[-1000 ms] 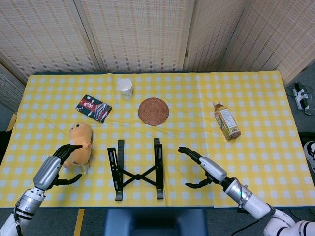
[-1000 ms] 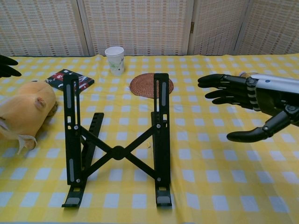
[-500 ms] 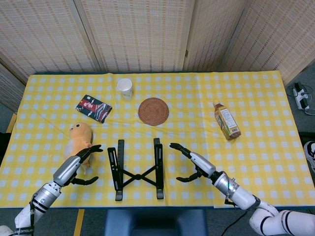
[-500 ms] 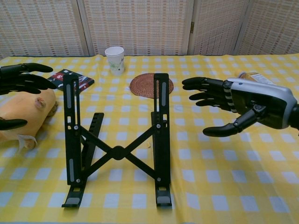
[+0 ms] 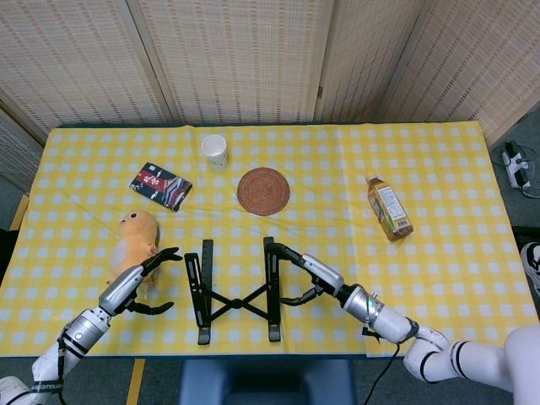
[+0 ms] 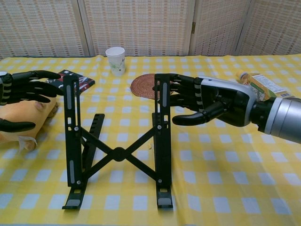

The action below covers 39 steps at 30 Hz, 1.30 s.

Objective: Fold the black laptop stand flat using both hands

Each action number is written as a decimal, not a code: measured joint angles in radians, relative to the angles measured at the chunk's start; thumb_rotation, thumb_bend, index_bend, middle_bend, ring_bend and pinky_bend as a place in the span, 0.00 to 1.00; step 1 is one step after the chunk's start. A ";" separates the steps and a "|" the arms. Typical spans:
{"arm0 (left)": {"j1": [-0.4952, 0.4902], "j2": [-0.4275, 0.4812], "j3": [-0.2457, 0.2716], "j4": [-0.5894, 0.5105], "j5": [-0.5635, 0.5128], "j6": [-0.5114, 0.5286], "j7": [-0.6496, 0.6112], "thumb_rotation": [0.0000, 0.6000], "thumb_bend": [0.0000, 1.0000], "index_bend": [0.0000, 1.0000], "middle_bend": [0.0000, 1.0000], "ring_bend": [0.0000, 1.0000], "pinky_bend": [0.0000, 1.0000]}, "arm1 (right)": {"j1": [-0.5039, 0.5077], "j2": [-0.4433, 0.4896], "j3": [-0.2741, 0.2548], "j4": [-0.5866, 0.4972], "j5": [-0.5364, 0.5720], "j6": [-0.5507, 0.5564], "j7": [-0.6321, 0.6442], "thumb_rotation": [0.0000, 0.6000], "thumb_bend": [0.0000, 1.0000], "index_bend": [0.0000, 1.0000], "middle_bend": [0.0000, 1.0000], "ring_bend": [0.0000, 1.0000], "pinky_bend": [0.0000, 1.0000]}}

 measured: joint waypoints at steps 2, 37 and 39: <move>-0.001 0.000 0.007 0.004 0.009 0.005 -0.007 1.00 0.29 0.07 0.20 0.15 0.16 | 0.000 -0.007 -0.016 0.016 -0.026 0.047 0.015 1.00 0.26 0.01 0.15 0.18 0.00; 0.057 -0.080 0.113 -0.043 0.042 0.005 0.542 1.00 0.29 0.42 0.36 0.30 0.32 | -0.054 0.130 -0.242 -0.206 -0.216 0.322 -0.182 1.00 0.26 0.02 0.15 0.16 0.00; 0.065 -0.105 0.108 -0.048 0.020 -0.002 0.580 1.00 0.29 0.44 0.37 0.30 0.31 | -0.052 0.131 -0.246 -0.210 -0.215 0.321 -0.185 1.00 0.26 0.02 0.15 0.16 0.00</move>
